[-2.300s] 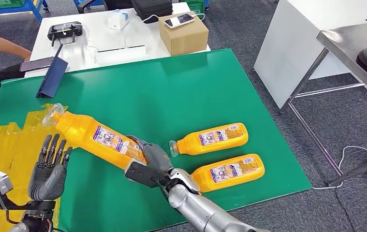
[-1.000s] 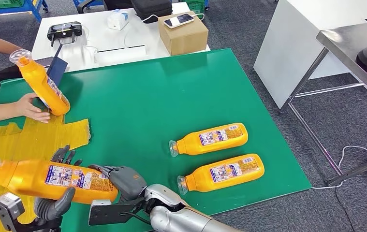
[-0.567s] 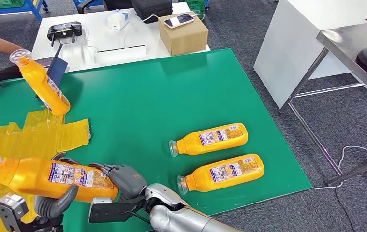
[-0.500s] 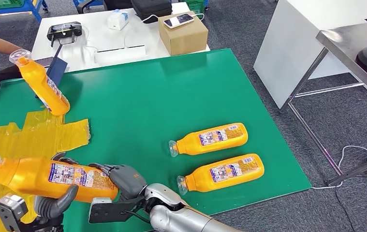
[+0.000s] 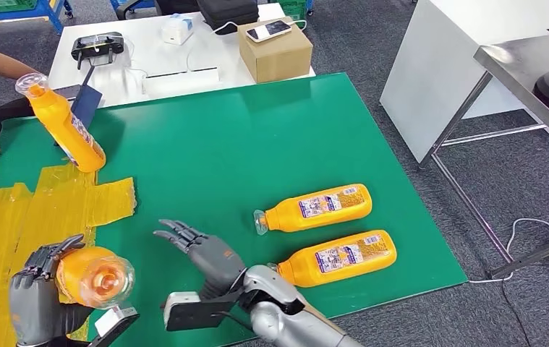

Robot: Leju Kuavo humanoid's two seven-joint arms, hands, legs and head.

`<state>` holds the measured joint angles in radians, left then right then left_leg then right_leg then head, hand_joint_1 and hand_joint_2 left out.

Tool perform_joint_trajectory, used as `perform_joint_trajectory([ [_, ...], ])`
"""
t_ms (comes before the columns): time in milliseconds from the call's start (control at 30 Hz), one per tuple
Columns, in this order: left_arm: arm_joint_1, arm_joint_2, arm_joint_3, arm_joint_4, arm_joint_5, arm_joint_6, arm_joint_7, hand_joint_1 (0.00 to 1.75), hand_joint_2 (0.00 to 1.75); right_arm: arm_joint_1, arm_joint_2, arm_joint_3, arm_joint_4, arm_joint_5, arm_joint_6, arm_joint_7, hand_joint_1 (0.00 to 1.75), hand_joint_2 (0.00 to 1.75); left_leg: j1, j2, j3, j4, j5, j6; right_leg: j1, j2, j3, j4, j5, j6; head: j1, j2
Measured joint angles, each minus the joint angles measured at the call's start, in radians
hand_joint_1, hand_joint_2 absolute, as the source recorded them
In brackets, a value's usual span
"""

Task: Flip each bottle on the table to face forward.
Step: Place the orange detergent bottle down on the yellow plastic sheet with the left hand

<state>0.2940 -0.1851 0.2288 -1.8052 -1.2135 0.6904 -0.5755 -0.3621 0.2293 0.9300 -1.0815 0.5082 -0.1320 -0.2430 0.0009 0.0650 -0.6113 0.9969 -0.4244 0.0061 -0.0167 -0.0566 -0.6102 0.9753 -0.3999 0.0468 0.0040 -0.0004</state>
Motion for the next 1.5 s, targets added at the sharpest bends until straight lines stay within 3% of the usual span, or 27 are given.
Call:
perform_joint_trajectory([
  [100,0.001,-0.035,0.104,0.002,-0.133,0.004,-0.047,1.75,1.75,0.017,-0.076,-0.054,-0.117,-0.015,0.040,0.000,0.00,0.00,-0.001,0.000,0.000,0.000,0.000,0.000,0.000,0.000,0.000,0.000,0.000,0.000,0.000,0.000],
  [200,0.003,-0.049,0.179,0.027,-0.265,0.004,-0.011,1.75,1.75,0.023,-0.144,-0.088,-0.192,-0.039,0.079,0.000,0.00,0.00,-0.002,0.000,0.001,0.000,0.000,0.000,-0.001,0.000,0.000,0.000,0.000,0.001,0.000,0.000],
  [367,0.035,-0.007,0.230,0.125,-0.347,-0.003,0.115,1.75,1.75,0.046,-0.259,-0.118,-0.293,-0.072,0.125,-0.001,0.00,0.00,-0.002,0.001,0.001,0.000,0.000,0.000,0.000,0.000,0.000,0.000,0.000,0.000,0.000,0.000],
  [500,0.055,0.043,0.236,0.170,-0.348,-0.037,0.201,1.75,1.75,0.062,-0.313,-0.124,-0.347,-0.063,0.130,0.003,0.00,0.00,-0.001,0.001,0.001,0.000,-0.001,0.000,0.000,0.000,0.000,0.000,0.000,0.000,0.000,0.000],
  [633,0.078,0.188,0.118,0.212,-0.350,-0.142,0.556,1.75,1.75,0.078,-0.371,-0.125,-0.396,-0.053,0.149,0.028,0.00,1.75,-0.001,0.000,0.001,0.000,-0.001,0.000,0.000,0.000,0.000,0.000,0.000,0.000,-0.001,0.000],
  [700,0.078,0.251,0.048,0.245,-0.354,-0.180,0.632,0.96,1.75,0.085,-0.407,-0.130,-0.417,-0.064,0.169,0.035,0.00,1.75,-0.001,0.000,0.001,0.000,-0.001,0.000,0.000,0.000,0.001,0.000,0.000,0.000,-0.001,0.000],
  [767,0.080,0.285,0.009,0.275,-0.356,-0.198,0.616,0.08,1.75,0.091,-0.441,-0.138,-0.436,-0.075,0.184,0.035,0.00,1.75,-0.001,0.000,0.001,0.000,-0.001,0.000,-0.001,0.000,0.001,0.000,0.000,0.000,0.000,0.000],
  [800,0.080,0.295,-0.003,0.286,-0.356,-0.206,0.604,0.00,1.75,0.095,-0.456,-0.143,-0.445,-0.079,0.189,0.035,0.00,1.75,-0.002,0.000,0.001,0.000,-0.001,0.000,-0.001,0.000,0.001,0.000,0.000,0.000,0.000,0.000],
  [933,0.081,0.321,-0.016,0.317,-0.355,-0.236,0.541,0.00,1.75,0.119,-0.530,-0.165,-0.501,-0.095,0.213,0.036,0.00,1.75,-0.005,-0.002,0.003,0.000,-0.002,0.003,-0.005,-0.002,0.003,-0.001,-0.001,0.002,-0.001,0.000],
  [1200,0.097,0.330,0.030,0.329,-0.353,-0.241,0.417,0.00,1.75,0.236,-0.747,-0.274,-0.667,-0.128,0.275,0.042,0.00,1.75,-0.007,-0.003,0.008,0.000,-0.007,0.006,-0.007,-0.004,0.010,-0.001,-0.004,0.006,-0.001,0.000],
  [1400,0.101,0.324,0.049,0.329,-0.347,-0.240,0.395,0.00,1.75,0.274,-0.811,-0.309,-0.725,-0.128,0.283,0.046,0.00,1.75,-0.007,-0.003,0.011,-0.001,-0.008,0.006,-0.007,-0.003,0.013,-0.001,-0.005,0.007,-0.001,0.000],
  [1500,0.095,0.299,0.078,0.326,-0.284,-0.241,0.287,0.00,1.75,0.299,-0.835,-0.326,-0.750,-0.129,0.294,0.057,0.00,1.75,-0.007,-0.003,0.012,-0.001,-0.008,0.006,-0.007,-0.004,0.013,-0.001,-0.005,0.007,-0.001,0.000],
])
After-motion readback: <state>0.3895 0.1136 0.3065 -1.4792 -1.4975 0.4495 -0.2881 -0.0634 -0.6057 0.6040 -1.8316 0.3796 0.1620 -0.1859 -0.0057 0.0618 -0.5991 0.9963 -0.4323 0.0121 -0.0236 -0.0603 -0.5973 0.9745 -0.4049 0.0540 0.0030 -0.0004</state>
